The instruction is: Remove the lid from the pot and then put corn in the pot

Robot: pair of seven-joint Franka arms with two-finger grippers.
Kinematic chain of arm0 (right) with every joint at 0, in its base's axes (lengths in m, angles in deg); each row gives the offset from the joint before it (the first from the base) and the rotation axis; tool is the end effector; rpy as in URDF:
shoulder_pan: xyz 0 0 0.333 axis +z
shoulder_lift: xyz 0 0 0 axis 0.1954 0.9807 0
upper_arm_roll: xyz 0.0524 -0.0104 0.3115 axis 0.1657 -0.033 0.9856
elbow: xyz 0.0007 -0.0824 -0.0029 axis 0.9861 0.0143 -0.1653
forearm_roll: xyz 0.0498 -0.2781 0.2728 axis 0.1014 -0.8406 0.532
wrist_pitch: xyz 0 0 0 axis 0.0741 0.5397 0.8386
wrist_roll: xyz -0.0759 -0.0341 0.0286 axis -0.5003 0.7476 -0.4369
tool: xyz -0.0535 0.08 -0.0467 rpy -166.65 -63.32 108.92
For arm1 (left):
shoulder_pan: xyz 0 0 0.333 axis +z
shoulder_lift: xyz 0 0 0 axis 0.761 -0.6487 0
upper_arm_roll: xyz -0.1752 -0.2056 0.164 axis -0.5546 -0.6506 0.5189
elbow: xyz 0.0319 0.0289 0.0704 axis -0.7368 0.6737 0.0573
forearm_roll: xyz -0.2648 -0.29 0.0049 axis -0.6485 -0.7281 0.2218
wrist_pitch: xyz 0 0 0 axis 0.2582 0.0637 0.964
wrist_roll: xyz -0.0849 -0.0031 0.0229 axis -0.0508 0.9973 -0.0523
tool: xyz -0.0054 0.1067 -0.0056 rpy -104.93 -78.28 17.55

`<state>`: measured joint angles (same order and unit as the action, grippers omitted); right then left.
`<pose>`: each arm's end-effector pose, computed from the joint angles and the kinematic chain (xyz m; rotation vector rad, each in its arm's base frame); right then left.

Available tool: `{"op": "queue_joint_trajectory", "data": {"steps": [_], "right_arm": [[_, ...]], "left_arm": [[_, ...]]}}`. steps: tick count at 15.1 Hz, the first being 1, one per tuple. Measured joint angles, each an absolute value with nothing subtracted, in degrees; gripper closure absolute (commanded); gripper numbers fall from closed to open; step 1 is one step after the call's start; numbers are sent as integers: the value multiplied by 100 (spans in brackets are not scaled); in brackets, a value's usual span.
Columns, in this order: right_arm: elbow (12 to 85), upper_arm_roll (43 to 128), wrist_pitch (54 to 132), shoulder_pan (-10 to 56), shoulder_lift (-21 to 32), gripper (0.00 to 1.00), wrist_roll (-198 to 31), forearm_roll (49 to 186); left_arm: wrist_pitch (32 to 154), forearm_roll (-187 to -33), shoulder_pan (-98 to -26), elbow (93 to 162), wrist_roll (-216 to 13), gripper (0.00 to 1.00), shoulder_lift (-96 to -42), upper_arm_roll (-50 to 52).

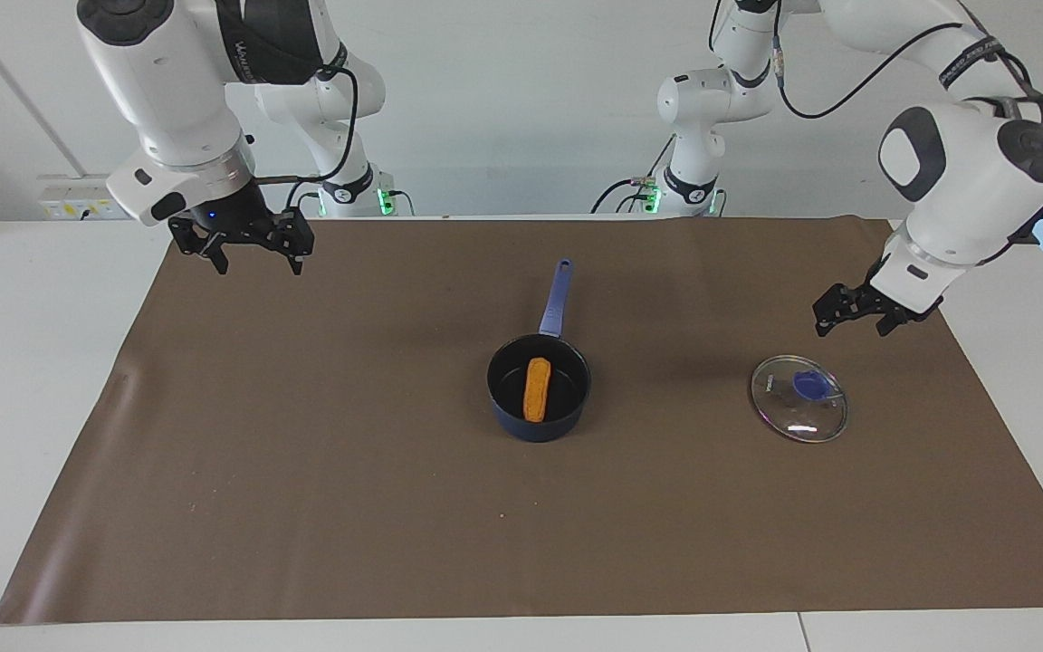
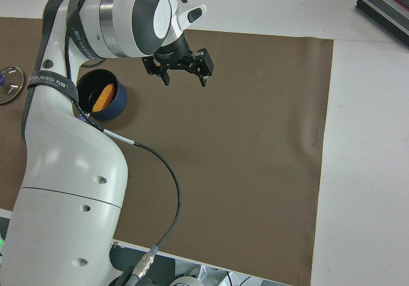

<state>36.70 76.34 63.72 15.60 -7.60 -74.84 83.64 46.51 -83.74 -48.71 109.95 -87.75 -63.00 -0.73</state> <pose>0.5588 0.0199 0.5846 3.0796 0.0561 -0.1633 0.5753 -0.0342 0.5730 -3.1247 0.0611 0.1089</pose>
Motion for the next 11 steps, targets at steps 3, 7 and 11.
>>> {"op": "queue_joint_trajectory", "data": {"steps": [3,7,11], "right_arm": [[3702,7626,6616,1455,-768,0,-7493,8352],[3697,7558,6579,1343,-784,0,-7508,8374],[3696,7462,6516,1307,-787,0,-7587,8476]], "left_arm": [[4495,-8370,-5050,11293,-8844,0,-5913,-11],[4689,-8378,-5154,11784,-8963,0,-5632,54],[4745,-8416,-5158,11672,-8975,0,-5636,58]]}}
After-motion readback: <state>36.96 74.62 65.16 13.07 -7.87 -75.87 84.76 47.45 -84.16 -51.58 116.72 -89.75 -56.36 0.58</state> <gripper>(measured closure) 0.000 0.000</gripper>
